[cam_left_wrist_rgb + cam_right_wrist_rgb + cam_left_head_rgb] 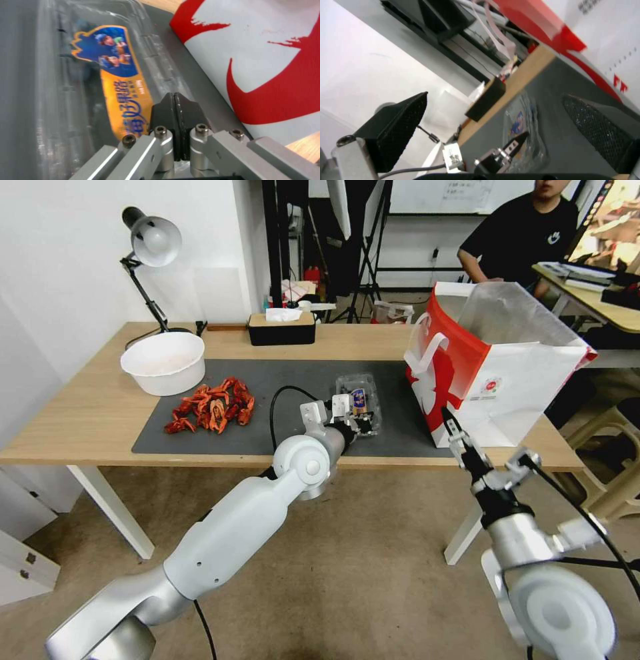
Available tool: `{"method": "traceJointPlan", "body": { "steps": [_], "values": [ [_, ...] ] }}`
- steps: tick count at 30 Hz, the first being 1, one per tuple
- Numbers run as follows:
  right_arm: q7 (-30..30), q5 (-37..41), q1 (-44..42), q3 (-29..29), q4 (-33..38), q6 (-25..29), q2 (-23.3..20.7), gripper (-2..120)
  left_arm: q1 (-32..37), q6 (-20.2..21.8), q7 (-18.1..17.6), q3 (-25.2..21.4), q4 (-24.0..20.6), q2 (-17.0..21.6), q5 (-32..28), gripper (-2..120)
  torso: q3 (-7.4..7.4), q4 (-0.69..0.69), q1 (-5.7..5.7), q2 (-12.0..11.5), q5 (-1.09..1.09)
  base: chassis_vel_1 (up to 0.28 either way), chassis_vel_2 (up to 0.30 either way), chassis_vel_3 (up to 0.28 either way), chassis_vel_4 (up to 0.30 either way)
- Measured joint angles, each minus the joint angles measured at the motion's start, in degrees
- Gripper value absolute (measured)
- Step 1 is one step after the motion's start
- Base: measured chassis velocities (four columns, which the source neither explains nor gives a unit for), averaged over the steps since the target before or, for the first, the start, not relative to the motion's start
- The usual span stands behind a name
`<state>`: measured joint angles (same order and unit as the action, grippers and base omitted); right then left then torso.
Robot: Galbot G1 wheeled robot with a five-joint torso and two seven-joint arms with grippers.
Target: Close the takeout container lid, then place the container into the takeout bag.
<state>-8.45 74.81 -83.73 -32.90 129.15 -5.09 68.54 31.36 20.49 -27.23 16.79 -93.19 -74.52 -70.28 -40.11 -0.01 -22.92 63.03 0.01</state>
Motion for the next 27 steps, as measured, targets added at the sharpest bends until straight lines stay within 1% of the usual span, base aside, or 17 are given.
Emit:
{"method": "traceJointPlan", "body": {
  "steps": [2, 5, 7, 14, 16, 20, 27],
  "values": [
    [-2.16, 1.75, 2.82, 0.48, -1.71, -2.32, -0.58, 100, -0.40, -0.07, 0.06, 0.43, 0.37, -0.27, 0.00, 0, 0.00, 0.00, 0.00, 0.00, 0.00, 0.000, 0.000, 0.000, 0.000],
    [-3.40, 2.49, 5.18, 1.24, -3.76, -3.74, -1.28, 100, -0.71, -0.23, 0.09, 0.73, 0.71, -0.43, 0.00, 0, 0.00, 0.03, -0.01, -0.01, 0.00, 0.000, 0.000, 0.000, 0.000],
    [-3.98, 2.75, 6.46, 1.57, -5.10, -4.19, -1.67, 100, -1.14, -0.34, 0.16, 1.22, 1.14, -0.59, 0.00, 0, 0.00, 0.03, 0.00, -0.01, 0.00, 0.000, 0.000, 0.000, 0.000],
    [-5.22, 3.78, 8.40, 1.98, -6.37, -4.94, -1.72, 100, -1.96, -0.60, 0.42, 2.68, 1.87, -0.90, -0.01, 0, 0.01, 0.00, 0.01, 0.00, 0.00, 0.000, 0.000, 0.000, 0.000],
    [-5.71, 4.40, 9.16, 2.17, -6.60, -5.39, -1.71, 100, -1.96, -0.71, 0.39, 2.69, 1.93, -0.89, -0.01, 0, 0.01, 0.00, 0.01, -0.01, 0.00, 0.000, 0.000, 0.000, 0.000],
    [-7.61, 6.57, 14.03, 3.78, -8.74, -7.53, -1.73, 100, -1.94, -1.07, -0.15, 2.55, 2.14, -0.67, -0.01, 0, 0.01, 0.02, 0.01, -0.01, -0.01, 0.000, 0.000, 0.000, 0.000],
    [-9.31, 6.97, 19.73, 6.55, -12.13, -8.36, -1.41, 100, -1.67, -1.22, -1.08, 1.52, 2.27, -0.42, -0.04, 0, 0.00, 0.02, 0.00, -0.01, -0.01, 0.000, 0.000, 0.000, 0.000]
  ]
}}
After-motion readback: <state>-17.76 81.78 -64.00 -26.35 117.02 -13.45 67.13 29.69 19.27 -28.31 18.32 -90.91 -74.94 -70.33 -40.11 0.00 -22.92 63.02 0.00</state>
